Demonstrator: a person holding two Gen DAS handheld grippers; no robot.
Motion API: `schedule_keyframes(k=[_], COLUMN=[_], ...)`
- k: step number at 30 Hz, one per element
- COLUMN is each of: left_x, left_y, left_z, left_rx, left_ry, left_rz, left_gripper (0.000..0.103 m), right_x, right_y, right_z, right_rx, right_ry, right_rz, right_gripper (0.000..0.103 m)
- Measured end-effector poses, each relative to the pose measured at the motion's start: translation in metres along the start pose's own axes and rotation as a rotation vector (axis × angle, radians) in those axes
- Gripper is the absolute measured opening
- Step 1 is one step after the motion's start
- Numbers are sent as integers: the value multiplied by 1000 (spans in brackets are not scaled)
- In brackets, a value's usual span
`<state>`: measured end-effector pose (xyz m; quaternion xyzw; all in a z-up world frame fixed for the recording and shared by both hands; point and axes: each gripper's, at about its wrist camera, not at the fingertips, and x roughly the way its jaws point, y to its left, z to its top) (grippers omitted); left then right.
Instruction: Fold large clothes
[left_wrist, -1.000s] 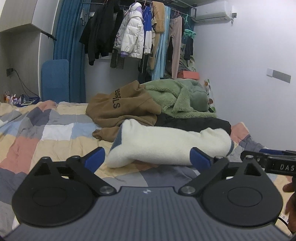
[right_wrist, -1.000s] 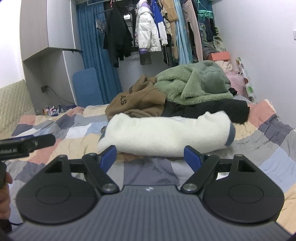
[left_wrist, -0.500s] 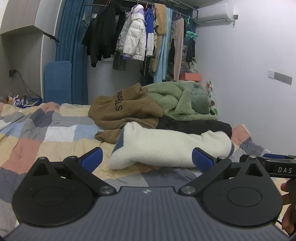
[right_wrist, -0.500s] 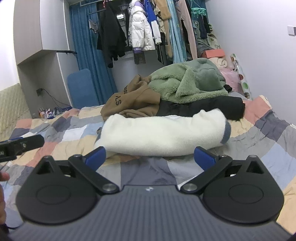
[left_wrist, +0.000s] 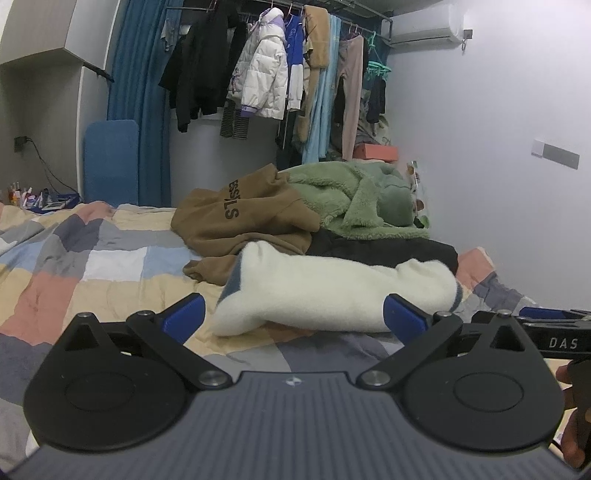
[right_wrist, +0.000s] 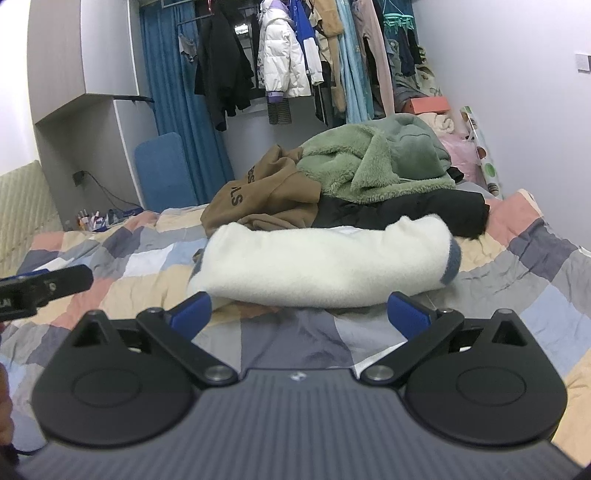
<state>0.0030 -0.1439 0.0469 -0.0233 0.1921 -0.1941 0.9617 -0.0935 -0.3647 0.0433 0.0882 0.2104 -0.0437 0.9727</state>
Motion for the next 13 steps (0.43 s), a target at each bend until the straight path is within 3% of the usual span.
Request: schedule_keyframes(k=[13], left_x=[-2], left_y=[-2], left_z=[-1], left_rx=[-2], left_ry=[-2], left_rz=[26], left_gripper=[103], right_x=[0], right_y=[0], right_z=[-1], right_rx=[-1], right_ry=[6], right_rz=[-1], right_gripper=[103])
